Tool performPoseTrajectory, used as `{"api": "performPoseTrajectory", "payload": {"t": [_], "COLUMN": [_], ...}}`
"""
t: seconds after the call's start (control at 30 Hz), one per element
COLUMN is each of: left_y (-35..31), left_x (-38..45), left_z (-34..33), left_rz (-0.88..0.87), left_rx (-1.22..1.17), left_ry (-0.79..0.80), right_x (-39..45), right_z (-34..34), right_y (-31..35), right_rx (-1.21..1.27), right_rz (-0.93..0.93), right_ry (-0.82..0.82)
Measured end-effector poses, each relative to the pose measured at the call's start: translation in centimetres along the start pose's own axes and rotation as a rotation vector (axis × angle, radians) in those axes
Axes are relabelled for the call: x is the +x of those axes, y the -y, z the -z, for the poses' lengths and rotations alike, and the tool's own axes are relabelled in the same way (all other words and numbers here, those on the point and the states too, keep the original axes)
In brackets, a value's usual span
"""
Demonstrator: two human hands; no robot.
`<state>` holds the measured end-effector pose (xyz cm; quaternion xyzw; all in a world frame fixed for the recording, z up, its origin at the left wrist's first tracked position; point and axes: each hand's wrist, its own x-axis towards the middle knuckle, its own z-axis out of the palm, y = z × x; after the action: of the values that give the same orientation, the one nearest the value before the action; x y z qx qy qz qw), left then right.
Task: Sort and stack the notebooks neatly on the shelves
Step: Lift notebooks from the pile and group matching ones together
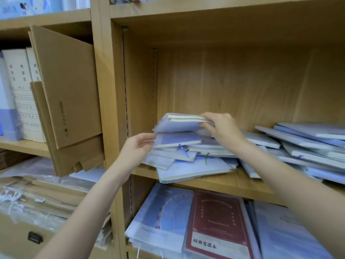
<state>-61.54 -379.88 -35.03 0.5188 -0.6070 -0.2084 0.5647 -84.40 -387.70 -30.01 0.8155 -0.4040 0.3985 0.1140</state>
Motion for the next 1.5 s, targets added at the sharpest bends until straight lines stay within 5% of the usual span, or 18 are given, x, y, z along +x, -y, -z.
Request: {"api": "performPoseTrajectory", "payload": {"t": [0.2,0.43,0.57,0.63,0.73,0.83,0.9,0.97,1.17,1.33,1.5], "left_y": [0.1,-0.4,-1.8,-3.6,-5.9,-7.1,-7.3,-8.0,-14.5,-19.9,-24.2], "left_x": [1.4,0.8,0.2,-0.9,-2.1,-2.9,-3.2,-3.8,-4.4,-4.9,-5.7], "left_z": [-2.7,-6.5,-6.4,-6.7,-7.9,-8.8,-9.3,-9.9,-13.4,-22.3,-32.2], "left_rz": [-0.048,-0.068,-0.02,0.095,0.387,0.487,0.471,0.369,0.083,0.036,0.031], "left_rx": [0.313,0.764,0.39,0.003,-0.489,-0.699,-0.67,-0.579,-0.636,-0.687,-0.614], "left_ry": [0.005,0.06,0.039,0.029,0.195,0.253,0.239,0.266,0.381,0.553,0.696], "right_x": [-1.0,-4.5,-6.5,-7.5,-7.9,-8.0,-7.8,-7.9,-10.5,-16.2,-21.3], "right_z": [6.3,10.0,9.4,8.6,8.2,8.8,9.1,9.6,16.7,23.9,29.6], "right_y": [-1.5,-2.9,-3.8,-4.3,-4.4,-3.5,-2.9,-2.6,-4.6,-8.5,-14.1], "right_rx": [-0.25,-0.385,-0.44,-0.314,0.121,0.853,1.028,0.935,0.882,1.124,1.086], "right_rz": [0.092,0.158,0.084,-0.066,-0.385,-0.684,-0.78,-0.845,-0.758,-0.767,-0.832], "right_ry": [-0.171,-0.117,0.206,0.212,0.211,0.329,0.234,0.082,-0.279,-0.515,-0.706]}}
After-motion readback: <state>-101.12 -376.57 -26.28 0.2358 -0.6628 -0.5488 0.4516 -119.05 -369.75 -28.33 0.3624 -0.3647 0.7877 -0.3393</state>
